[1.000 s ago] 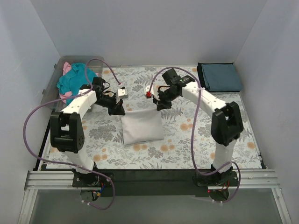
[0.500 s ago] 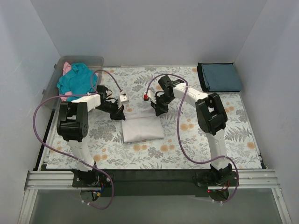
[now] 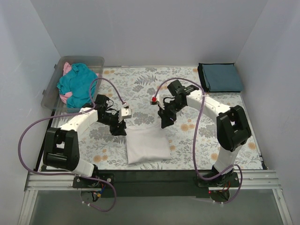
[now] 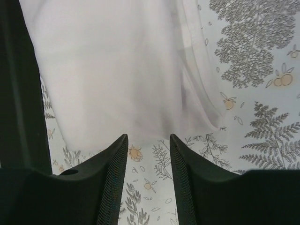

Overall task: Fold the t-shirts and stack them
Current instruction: Fold the tshirt

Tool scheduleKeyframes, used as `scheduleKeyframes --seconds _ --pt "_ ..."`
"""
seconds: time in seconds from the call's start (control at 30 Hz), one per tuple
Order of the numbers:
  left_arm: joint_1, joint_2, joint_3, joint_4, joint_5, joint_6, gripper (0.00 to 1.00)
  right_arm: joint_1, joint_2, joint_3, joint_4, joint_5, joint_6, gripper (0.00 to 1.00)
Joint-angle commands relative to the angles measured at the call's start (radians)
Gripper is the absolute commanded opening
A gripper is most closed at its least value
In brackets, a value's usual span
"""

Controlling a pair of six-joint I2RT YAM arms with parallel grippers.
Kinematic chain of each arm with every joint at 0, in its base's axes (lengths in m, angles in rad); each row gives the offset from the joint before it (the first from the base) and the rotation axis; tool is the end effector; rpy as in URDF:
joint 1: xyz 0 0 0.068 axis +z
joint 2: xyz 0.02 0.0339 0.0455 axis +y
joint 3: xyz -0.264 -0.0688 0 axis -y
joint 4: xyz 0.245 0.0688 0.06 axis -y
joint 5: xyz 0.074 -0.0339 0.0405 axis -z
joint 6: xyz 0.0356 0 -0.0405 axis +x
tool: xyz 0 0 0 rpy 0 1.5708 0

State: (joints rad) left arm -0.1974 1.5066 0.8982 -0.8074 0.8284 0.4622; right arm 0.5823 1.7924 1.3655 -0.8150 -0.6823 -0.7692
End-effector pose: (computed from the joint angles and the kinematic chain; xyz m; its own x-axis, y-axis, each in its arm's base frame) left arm 0.2435 -0.0754 0.1893 -0.7583 0.4591 -0.4628 0.6505 0.4870 -0.5828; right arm 0.2872 0.2160 0.2280 -0.1527 -0.7469 -0.6472 -0.9787 0.0232 0.2041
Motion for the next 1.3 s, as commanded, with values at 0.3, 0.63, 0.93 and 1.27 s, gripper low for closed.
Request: scheduleKeyframes --seconds 0.3,0.63,0.93,1.27 --pt "-0.220 0.043 0.074 0.327 -0.070 -0.335 0.45 -0.041 0.337 0.400 0.014 -0.241 0.335 0.24" --pt "-0.327 0.127 0.051 0.407 -0.152 -0.381 0.43 -0.039 0.507 0.435 0.054 -0.370 0.476 0.19" --pt "-0.367 0.126 0.028 0.422 -0.155 -0.373 0.18 -0.038 0.513 0.347 0.065 -0.398 0.472 0.17" --pt "-0.477 -0.045 -0.085 0.401 -0.199 -0.261 0.00 -0.019 0.440 0.291 0.083 -0.434 0.487 0.16"
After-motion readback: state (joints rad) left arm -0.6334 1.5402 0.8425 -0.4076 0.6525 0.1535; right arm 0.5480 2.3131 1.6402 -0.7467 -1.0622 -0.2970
